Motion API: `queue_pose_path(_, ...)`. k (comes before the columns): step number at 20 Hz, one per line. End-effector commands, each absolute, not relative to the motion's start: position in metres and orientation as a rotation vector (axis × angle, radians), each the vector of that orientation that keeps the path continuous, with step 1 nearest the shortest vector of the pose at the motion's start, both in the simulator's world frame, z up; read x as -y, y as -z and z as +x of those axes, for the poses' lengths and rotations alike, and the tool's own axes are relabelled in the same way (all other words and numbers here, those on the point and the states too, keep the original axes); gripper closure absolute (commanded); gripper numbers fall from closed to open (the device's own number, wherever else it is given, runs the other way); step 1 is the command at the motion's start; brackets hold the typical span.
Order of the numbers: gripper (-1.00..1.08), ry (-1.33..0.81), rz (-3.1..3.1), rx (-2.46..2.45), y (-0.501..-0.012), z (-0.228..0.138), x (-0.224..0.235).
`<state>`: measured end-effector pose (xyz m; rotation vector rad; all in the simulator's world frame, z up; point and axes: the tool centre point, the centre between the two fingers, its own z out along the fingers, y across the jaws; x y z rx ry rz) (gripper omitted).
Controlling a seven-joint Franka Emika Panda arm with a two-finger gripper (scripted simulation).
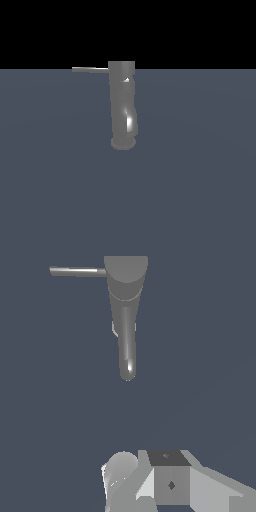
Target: Turn on the faucet by rotating a designated handle.
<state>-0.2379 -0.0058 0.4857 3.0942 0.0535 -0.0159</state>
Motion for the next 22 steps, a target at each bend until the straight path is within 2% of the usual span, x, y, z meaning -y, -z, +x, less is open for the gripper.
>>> queue_pose_path(1,1.08,0.016,3.094,-0.053,-0.486,-0.238,0.006)
queue_pose_path(13,1.08,0.088,3.123,-0.049,-0.475,-0.239,-0.003)
queue_pose_path(22,1.08,0.083,3.123,0.048,-0.474,-0.225,-0.007)
